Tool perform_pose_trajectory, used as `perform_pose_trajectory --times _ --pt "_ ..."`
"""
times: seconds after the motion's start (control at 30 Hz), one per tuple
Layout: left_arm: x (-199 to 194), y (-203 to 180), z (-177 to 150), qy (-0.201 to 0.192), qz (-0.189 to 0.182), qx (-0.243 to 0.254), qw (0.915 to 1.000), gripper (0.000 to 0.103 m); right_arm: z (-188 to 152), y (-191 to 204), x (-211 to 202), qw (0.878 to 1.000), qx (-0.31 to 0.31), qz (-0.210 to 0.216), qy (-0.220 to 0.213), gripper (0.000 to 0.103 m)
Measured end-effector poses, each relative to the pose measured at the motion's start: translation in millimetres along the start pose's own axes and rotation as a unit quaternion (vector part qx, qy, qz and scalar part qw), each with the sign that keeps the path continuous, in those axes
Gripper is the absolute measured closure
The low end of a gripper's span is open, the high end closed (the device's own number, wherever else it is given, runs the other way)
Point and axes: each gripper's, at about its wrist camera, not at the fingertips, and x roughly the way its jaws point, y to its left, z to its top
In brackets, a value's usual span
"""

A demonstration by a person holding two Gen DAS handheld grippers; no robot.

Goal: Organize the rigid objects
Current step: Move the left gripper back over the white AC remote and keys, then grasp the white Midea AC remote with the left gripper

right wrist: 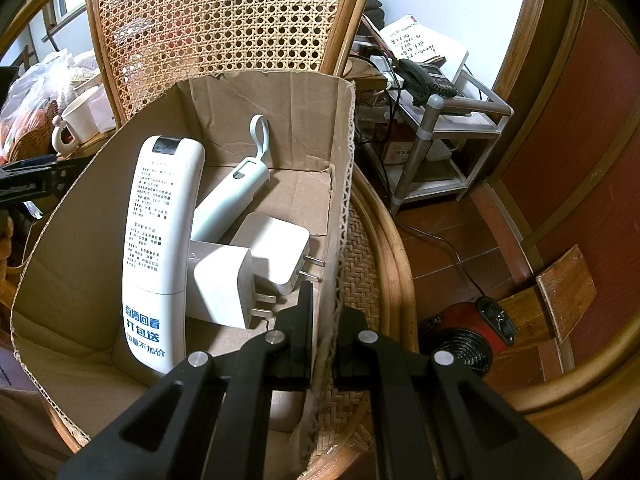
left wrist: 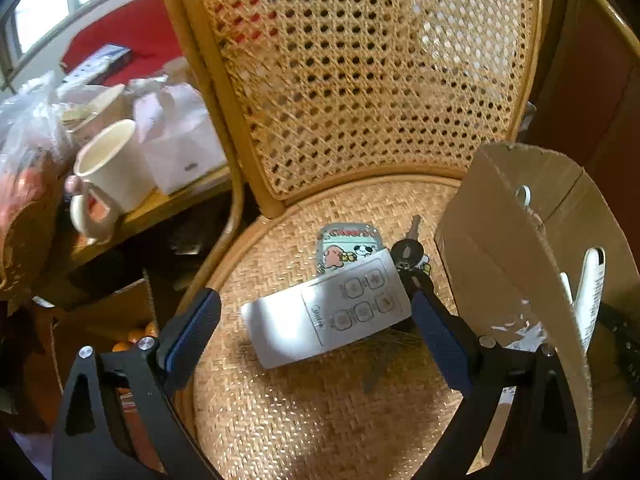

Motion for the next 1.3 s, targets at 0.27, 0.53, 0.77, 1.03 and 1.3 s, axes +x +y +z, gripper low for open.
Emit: perform_pose_trajectory --times 0.27,0.53,0.77,1.03,1.3 --pt "21.0 4.5 -4.9 0.026 -0.049 0.016 0.9983 0.007 0.1 0.1 0.1 1.0 0.0 0.0 0.0 0.095" --pt "36.5 3.8 -4.3 0.038 -0.04 0.029 0.9981 0.007 -0.1 0.1 0.0 1.0 0.0 0.0 0.0 0.095" --pt "40.2 -0.5 0.8 0.03 -0.063 0.029 0.9971 0.006 -0.1 0.1 0.1 1.0 0.0 0.0 0.0 0.095" --pt "48.8 -8.7 -2.9 0.045 -0.076 0.057 0.9944 0.006 -0.2 0.1 0.0 1.0 0.0 0.0 0.0 0.095" --pt "56.7 -4.5 -8.2 0.069 -0.084 0.041 0.9933 0.04 0.0 0.0 0.2 1.0 0.0 0.0 0.0 0.095"
